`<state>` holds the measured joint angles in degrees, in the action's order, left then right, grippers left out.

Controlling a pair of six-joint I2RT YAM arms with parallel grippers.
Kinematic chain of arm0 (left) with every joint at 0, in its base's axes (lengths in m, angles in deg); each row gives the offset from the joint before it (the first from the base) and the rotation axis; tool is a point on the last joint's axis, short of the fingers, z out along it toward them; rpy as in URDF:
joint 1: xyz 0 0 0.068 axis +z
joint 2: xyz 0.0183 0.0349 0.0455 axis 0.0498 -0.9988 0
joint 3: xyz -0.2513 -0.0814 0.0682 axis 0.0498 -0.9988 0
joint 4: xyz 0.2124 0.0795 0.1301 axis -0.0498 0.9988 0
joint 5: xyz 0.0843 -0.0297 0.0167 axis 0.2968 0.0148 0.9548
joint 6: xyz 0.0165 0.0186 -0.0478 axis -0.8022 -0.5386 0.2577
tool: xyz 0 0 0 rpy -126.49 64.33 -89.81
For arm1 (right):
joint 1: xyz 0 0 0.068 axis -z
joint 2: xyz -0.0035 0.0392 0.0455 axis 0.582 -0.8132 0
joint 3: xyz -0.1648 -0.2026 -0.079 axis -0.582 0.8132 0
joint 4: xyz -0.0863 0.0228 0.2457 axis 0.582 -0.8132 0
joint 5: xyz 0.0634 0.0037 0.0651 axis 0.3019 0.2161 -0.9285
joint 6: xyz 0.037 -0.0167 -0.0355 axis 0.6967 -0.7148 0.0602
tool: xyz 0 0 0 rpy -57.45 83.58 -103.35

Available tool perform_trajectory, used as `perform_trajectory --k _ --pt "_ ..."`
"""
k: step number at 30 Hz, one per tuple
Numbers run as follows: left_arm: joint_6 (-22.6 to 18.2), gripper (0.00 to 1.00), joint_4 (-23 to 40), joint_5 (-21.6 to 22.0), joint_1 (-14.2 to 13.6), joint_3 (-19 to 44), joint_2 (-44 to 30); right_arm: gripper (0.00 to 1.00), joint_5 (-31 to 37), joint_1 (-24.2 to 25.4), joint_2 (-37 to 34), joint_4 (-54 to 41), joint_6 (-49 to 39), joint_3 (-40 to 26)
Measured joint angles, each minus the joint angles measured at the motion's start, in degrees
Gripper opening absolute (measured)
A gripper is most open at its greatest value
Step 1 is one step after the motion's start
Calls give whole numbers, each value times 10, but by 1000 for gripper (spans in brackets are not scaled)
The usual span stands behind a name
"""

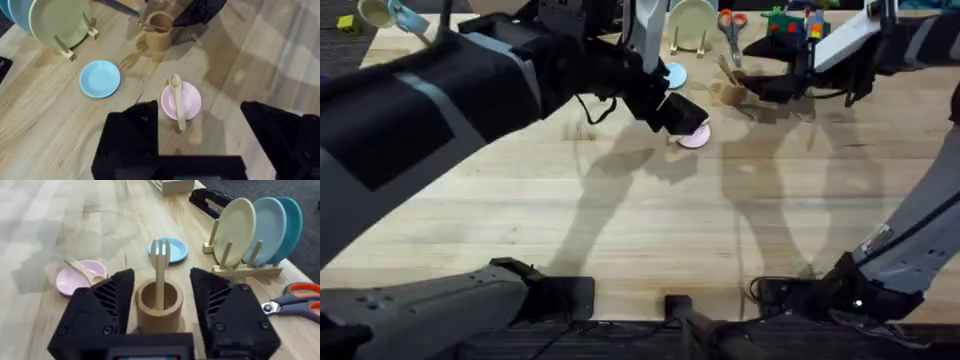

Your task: Pick up a utensil and set it on the pink plate, then put the other utensil in the container.

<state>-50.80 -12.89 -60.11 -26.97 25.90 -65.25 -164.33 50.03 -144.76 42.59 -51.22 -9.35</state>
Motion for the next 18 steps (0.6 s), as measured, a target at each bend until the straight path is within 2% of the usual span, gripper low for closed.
perform_trajectory --k 3,7,15,18 --pt "0 995 0 0 0 0 0 802 3 0 5 0 32 -3" --pt "0 994 0 0 0 0 0 905 3 0 33 0 78 -3" --pt "0 994 0 0 0 0 0 946 4 0 109 -1 208 -4" --pt "0 995 0 0 0 0 0 990 8 0 138 -4 255 -4"
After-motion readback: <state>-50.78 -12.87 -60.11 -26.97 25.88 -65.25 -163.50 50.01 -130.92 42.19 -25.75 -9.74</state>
